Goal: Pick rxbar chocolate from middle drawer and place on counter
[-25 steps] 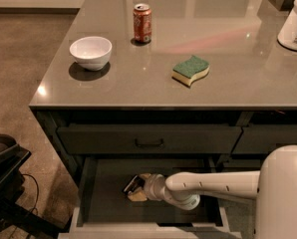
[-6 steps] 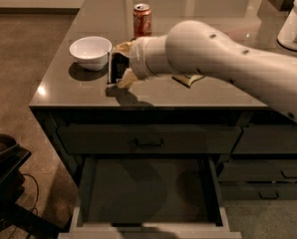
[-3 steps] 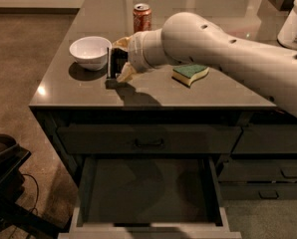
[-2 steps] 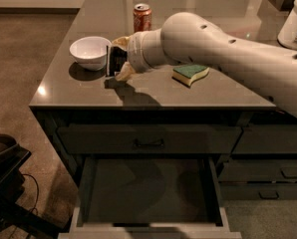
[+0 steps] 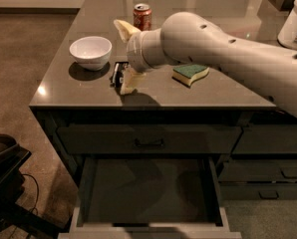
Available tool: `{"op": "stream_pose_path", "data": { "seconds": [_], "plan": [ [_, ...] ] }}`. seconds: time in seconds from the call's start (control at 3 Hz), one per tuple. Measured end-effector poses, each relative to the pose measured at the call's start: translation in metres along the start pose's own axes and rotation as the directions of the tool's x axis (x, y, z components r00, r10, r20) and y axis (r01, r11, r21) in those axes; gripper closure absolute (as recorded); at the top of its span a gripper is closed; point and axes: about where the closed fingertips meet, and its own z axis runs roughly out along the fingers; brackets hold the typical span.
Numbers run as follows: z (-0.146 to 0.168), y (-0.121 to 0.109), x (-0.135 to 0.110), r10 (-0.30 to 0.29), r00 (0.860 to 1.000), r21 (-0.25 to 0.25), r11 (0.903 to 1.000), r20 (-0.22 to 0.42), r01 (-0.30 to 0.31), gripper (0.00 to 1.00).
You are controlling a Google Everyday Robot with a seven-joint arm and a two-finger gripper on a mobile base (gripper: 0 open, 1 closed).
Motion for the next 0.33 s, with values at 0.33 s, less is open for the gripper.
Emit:
{"op": "stream_pose_path", "data": {
  "seconds": [0.33],
  "plan": [
    [0.0000, 0.0000, 0.0000, 0.000, 1.000, 0.000, 1.0000, 0.000, 0.000, 0.00]
  ]
}}
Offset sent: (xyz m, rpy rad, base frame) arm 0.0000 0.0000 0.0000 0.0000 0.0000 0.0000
